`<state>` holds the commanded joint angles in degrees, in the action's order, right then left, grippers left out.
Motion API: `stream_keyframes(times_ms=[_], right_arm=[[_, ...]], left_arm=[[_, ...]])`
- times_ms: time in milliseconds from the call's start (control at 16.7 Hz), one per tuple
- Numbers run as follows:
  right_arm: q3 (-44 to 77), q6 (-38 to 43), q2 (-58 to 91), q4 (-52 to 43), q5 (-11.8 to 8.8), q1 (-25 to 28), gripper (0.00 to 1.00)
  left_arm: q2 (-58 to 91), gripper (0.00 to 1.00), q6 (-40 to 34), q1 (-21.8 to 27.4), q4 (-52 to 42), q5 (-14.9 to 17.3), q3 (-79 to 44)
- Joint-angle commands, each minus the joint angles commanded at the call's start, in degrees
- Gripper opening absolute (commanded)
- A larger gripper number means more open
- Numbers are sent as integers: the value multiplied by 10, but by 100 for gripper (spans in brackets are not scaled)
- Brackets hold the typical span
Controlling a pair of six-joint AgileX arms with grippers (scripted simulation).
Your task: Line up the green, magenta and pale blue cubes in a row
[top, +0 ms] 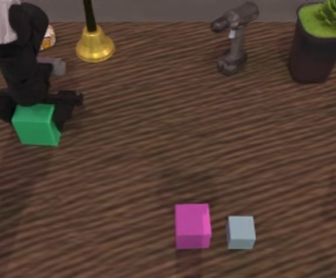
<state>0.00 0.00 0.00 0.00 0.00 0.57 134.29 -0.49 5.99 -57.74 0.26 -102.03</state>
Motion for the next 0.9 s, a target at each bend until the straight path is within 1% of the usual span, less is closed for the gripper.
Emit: stream_keyframes(times_ms=[540,660,900], right_arm=[[0,0,0,0,0,0,100],[0,0,0,0,0,0,100],[0,0,0,0,0,0,100]], left_arm=[[-4,0,0,1,-3,0,-2],[-8,0,-1,-2,-24,0,-19],[-26,0,0,-7,-103,0,-75]])
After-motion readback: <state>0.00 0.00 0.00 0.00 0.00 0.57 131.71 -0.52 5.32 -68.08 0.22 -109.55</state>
